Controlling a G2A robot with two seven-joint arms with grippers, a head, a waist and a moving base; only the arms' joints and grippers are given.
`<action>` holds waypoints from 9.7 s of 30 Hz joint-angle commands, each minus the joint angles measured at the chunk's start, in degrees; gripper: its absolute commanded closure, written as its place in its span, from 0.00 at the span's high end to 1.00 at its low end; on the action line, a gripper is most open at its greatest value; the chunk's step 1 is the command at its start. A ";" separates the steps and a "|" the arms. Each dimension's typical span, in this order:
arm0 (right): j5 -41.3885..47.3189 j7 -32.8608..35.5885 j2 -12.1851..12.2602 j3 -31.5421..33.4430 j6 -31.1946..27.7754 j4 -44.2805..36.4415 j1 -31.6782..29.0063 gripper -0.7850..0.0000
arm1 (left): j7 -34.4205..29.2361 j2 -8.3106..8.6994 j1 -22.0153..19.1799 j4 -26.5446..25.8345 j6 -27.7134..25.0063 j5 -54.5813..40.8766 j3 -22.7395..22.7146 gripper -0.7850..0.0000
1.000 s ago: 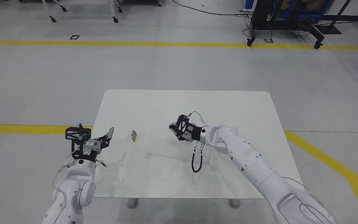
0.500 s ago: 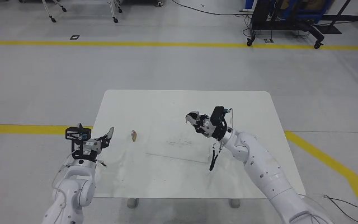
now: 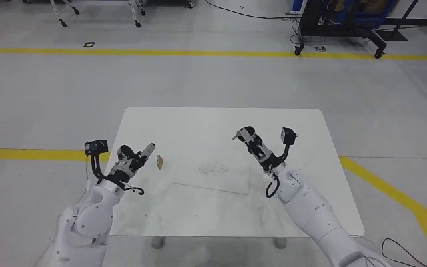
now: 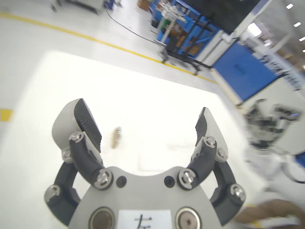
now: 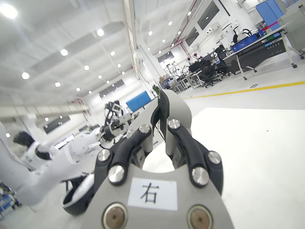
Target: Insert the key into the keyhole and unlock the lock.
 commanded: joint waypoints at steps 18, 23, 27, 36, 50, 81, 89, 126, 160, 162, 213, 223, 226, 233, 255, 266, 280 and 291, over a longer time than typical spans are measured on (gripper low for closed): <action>30.42 19.20 -3.30 -9.04 7.12 0.65 2.51 0.00 | -19.50 -0.72 -5.46 8.81 -5.52 -37.03 9.53 1.00; 35.20 23.46 -5.00 -11.50 7.37 3.77 4.73 0.00 | -20.34 -0.80 -6.84 10.59 -7.42 -37.21 11.87 1.00; 35.91 24.20 -5.95 -12.17 6.87 5.68 5.66 0.00 | -20.30 -0.57 -6.96 10.09 -8.57 -36.17 11.46 1.00; 33.98 22.74 -7.07 -11.90 5.53 6.31 4.85 0.00 | -20.97 -0.03 -6.68 9.72 -9.27 -37.10 10.00 1.00; 32.37 24.21 -8.36 -12.34 7.87 1.18 2.98 0.00 | -17.46 0.50 -5.88 9.19 -9.31 -33.28 9.74 0.82; 41.42 36.94 -11.45 -12.68 9.07 7.09 5.30 0.00 | -7.75 0.44 -7.50 10.12 -5.29 -25.83 13.94 0.16; 41.30 37.87 -11.69 -11.96 8.99 6.94 4.72 0.00 | -7.76 0.59 -7.24 9.69 -3.76 -25.67 14.09 0.13; 41.16 41.36 -12.21 -8.99 8.72 6.08 2.74 1.00 | -5.72 1.06 -6.64 9.23 -4.01 -26.50 13.53 0.00; 30.29 44.60 -10.79 -7.97 12.12 6.73 4.65 1.00 | -11.77 3.46 2.91 7.34 -14.01 -22.39 2.07 0.00; 26.84 44.91 -10.01 -6.72 12.36 6.58 4.82 1.00 | -15.41 3.80 2.75 7.57 -14.59 -23.15 1.29 0.00; 37.78 76.57 -8.24 -14.12 15.99 5.55 10.03 0.15 | -29.78 6.72 -1.52 10.27 -16.05 -24.78 7.34 0.00; 39.41 76.57 -7.67 -15.75 15.98 5.77 10.75 0.00 | -28.70 7.12 -1.11 9.99 -16.31 -25.29 7.25 0.00; 39.49 76.54 -7.56 -16.31 15.96 5.86 11.09 0.00 | -28.72 7.24 -1.09 9.95 -16.17 -25.41 7.36 0.00; 40.36 75.44 -7.26 -17.22 14.86 5.87 11.77 0.00 | -25.51 7.47 -0.70 9.63 -16.17 -25.21 6.49 1.00; 43.69 69.24 -1.35 -5.78 8.65 8.30 12.72 0.00 | -17.19 8.12 1.00 8.46 -15.43 -21.11 -0.33 1.00; 43.69 69.24 -1.35 -5.78 8.65 8.30 12.72 0.00 | -4.78 8.57 -5.27 8.97 -20.49 28.57 6.19 0.80; 43.69 69.24 -1.35 -5.78 8.65 8.30 12.72 0.00 | -6.84 6.09 -21.77 25.59 -11.64 41.03 21.80 0.50; 43.69 69.24 -1.35 -5.78 8.65 8.30 12.72 0.00 | -5.32 5.45 -22.90 27.56 -8.72 42.00 23.19 0.02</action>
